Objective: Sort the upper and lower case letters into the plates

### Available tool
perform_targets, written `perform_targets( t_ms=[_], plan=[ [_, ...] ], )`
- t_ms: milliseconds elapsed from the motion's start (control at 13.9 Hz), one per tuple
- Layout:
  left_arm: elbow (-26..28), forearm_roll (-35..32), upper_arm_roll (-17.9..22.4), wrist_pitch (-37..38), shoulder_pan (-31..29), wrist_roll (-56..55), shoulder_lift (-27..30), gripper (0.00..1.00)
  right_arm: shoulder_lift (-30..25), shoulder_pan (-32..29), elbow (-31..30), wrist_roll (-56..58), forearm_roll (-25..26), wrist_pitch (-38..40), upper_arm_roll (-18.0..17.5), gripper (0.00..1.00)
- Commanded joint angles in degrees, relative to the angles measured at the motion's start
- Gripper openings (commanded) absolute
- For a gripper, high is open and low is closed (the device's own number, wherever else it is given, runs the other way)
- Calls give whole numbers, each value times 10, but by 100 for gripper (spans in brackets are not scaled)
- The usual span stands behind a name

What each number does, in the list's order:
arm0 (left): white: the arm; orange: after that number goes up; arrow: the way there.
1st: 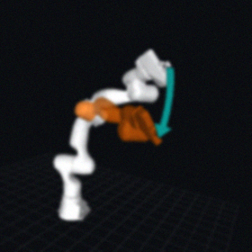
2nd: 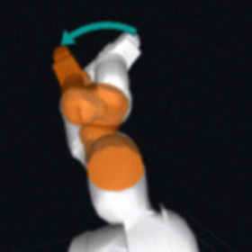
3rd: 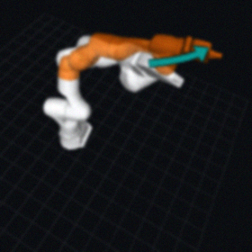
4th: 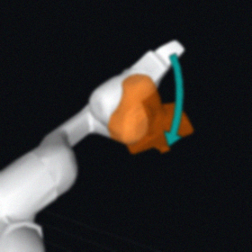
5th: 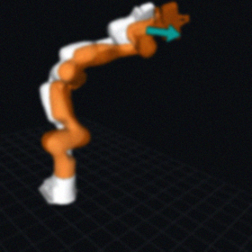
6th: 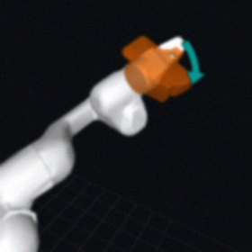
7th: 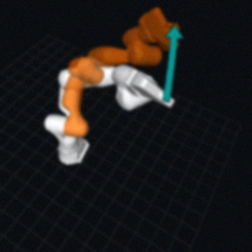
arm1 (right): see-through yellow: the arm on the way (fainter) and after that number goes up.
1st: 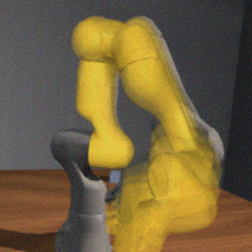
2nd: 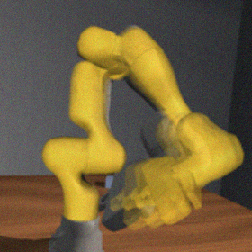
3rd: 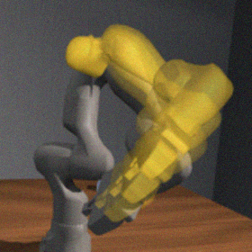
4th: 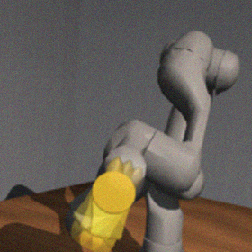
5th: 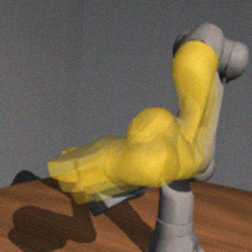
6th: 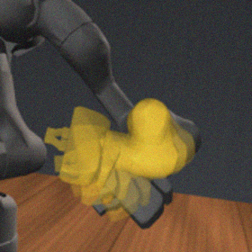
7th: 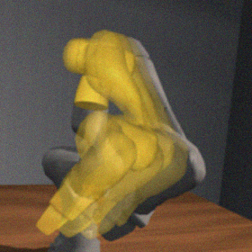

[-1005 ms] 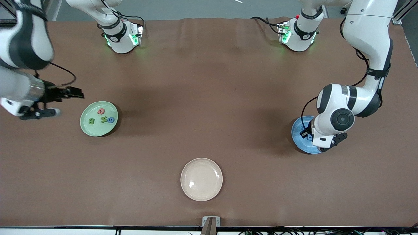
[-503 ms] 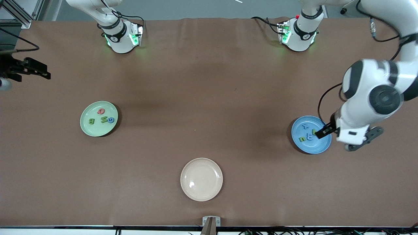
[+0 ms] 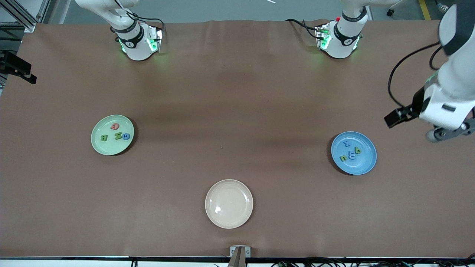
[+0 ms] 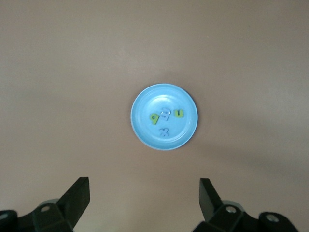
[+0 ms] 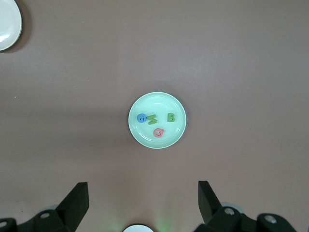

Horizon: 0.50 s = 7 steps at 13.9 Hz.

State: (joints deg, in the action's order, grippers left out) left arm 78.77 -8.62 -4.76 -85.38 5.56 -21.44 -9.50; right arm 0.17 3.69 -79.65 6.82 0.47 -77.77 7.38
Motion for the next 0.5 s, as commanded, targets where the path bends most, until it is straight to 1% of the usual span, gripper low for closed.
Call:
perform_targets(
  t_ms=[0, 215, 359, 431],
  plan=[
    [8, 9, -1, 35, -3, 52, 44, 100, 0, -5, 6, -6, 6, 0, -8, 100],
    [17, 60, 0, 37, -25, 66, 69, 100, 1, -6, 12, -4, 4, -13, -5, 100],
    [52, 82, 1, 41, -55, 115, 101, 100, 2, -3, 6, -6, 2, -43, -7, 100],
    [59, 89, 1, 41, -61, 118, 108, 100, 3, -4, 6, -7, 1, -47, -7, 100]
  ],
)
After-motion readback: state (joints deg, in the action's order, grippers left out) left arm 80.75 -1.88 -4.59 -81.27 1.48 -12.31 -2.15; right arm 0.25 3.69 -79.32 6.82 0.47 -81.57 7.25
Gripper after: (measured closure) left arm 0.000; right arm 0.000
